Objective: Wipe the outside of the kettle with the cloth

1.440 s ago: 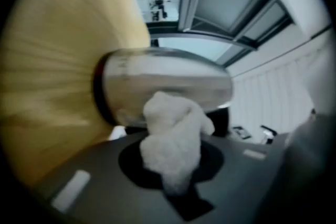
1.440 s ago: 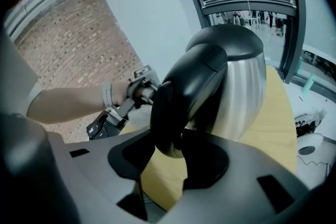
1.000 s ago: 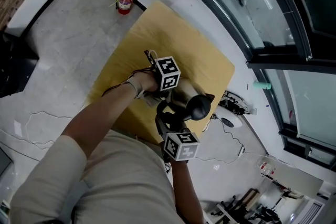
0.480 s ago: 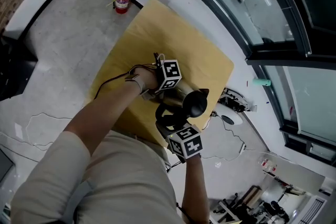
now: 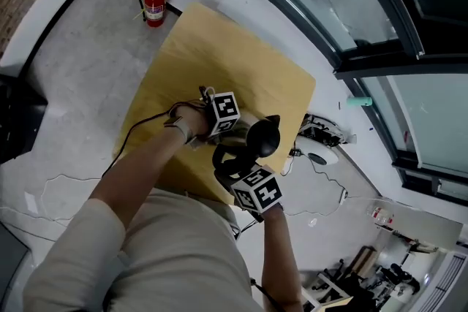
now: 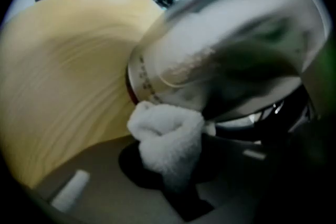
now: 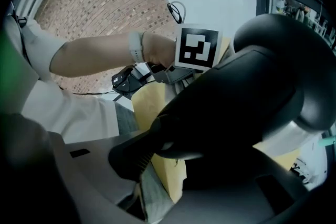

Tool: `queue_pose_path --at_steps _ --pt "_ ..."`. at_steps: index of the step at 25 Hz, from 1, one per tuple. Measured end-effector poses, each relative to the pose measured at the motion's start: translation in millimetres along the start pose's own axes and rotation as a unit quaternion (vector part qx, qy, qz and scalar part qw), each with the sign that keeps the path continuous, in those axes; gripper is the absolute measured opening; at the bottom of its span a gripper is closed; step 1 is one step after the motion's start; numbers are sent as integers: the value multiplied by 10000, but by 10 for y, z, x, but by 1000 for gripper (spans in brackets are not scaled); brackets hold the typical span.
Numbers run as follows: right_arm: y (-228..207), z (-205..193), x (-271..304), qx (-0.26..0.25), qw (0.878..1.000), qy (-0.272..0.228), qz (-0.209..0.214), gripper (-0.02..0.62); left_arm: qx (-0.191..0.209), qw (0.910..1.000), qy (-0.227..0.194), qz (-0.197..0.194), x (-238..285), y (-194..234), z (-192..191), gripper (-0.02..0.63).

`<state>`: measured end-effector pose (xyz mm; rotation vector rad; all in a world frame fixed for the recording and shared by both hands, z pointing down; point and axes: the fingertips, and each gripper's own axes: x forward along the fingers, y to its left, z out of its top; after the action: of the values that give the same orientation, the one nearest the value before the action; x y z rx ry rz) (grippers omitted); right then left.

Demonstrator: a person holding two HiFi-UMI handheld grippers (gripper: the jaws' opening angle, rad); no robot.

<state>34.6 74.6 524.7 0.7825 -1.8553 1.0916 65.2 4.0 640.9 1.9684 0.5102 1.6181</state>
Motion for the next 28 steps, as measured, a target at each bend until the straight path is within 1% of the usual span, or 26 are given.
queue_pose_path --at_steps 1,2,5,7,8,9,11,12,13,14,15,17,18,19,20,21,24,25,26,28 --pt "13 -13 3 7 10000 26 13 155 48 9999 79 60 -8 -78 -54 66" --pt "12 -16 -2 16 10000 39 21 155 223 9997 0 126 -109 -229 -35 66" --pt "-34 -3 -28 40 10000 56 27 155 856 9939 -658 226 -642 -708 233 66" --pt "-39 -18 -25 57 9999 103 39 155 1082 9901 -842 294 -814 -782 328 66" --pt "-38 -34 -27 80 9999 118 40 155 1108 9897 -883 187 -810 -772 341 64" --pt "-47 -46 -37 113 9999 110 34 155 1037 9896 -995 -61 -790 -752 356 63" --pt "-100 -45 -70 191 9998 78 5 155 645 9856 -1381 -728 -783 -699 412 61" --pt "-120 -43 -82 227 9997 93 -1 155 438 9826 -1523 -963 -783 -680 427 61" --pt "-123 -45 -84 251 9996 119 4 155 295 9814 -1577 -1050 -774 -672 419 61" --pt "-112 -46 -76 251 9996 141 17 155 230 9830 -1538 -980 -755 -666 387 63" --pt "-98 -44 -65 224 9996 152 30 155 245 9864 -1424 -781 -730 -658 332 64" --pt "-86 -40 -53 143 9998 138 12 155 432 9917 -1191 -238 -694 -652 182 67" --pt "-92 -40 -63 125 9999 101 -56 155 505 9912 -1225 -21 -705 -666 108 69" --pt "-106 -41 -87 120 9997 43 -185 155 503 9889 -1396 110 -745 -688 37 69" --pt "-124 -42 -123 119 9993 -29 -363 156 413 9853 -1649 149 -801 -709 -38 71" --pt "-135 -45 -166 131 9983 -116 -548 156 252 9812 -1910 109 -856 -724 -123 71" --pt "-107 -71 -292 424 9940 -495 -875 156 -279 9679 -2487 -250 -914 -752 -408 72" --pt "-93 -76 -327 560 9921 -636 -927 156 -402 9613 -2696 -399 -935 -774 -483 72" --pt "-81 -88 -369 672 9900 -769 -974 156 -509 9526 -2949 -556 -976 -811 -531 72" --pt "-71 -176 -499 850 9854 -999 -1085 155 -671 9293 -3526 -868 -1100 -931 -520 72"
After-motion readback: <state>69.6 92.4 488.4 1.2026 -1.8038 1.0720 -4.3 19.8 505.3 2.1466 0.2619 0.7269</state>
